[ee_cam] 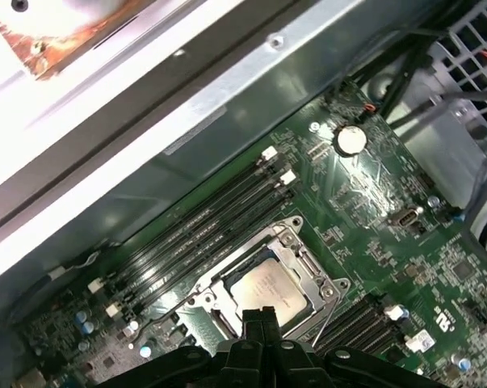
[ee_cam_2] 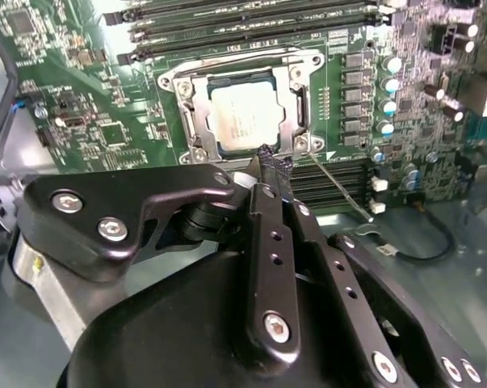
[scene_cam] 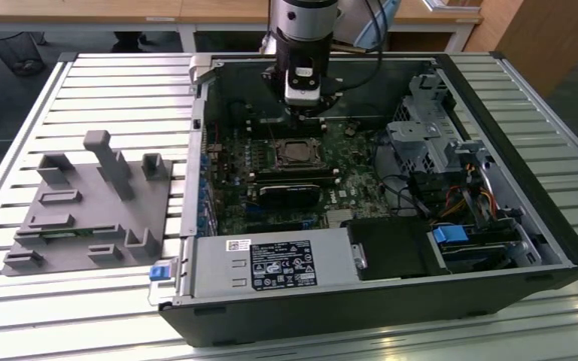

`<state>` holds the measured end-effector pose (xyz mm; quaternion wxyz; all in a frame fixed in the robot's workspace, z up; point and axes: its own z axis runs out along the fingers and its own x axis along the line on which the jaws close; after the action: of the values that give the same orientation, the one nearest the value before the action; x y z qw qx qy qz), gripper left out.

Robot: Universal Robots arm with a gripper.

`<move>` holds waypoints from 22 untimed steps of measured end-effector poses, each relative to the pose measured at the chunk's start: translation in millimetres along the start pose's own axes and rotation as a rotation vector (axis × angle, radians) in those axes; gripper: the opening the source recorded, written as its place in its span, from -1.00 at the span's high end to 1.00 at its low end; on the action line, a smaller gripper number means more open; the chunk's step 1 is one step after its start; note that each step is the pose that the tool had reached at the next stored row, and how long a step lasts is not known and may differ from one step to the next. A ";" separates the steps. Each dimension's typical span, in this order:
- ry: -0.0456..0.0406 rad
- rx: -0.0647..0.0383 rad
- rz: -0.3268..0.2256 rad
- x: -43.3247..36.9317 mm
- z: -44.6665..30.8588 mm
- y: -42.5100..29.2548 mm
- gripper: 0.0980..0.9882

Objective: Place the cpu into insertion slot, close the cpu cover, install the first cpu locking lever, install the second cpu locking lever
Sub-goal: 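Install the first cpu locking lever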

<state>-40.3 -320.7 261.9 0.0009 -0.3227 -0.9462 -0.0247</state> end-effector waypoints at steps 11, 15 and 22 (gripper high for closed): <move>0.0085 0.003 -0.183 0.0 0.0 0.0 0.98; 0.0119 0.004 -0.256 0.0 0.1 0.0 0.98; 0.0178 0.007 -0.384 0.0 0.2 0.0 0.98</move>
<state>-40.3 -320.7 261.7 0.0056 -0.1361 -0.9904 -0.0241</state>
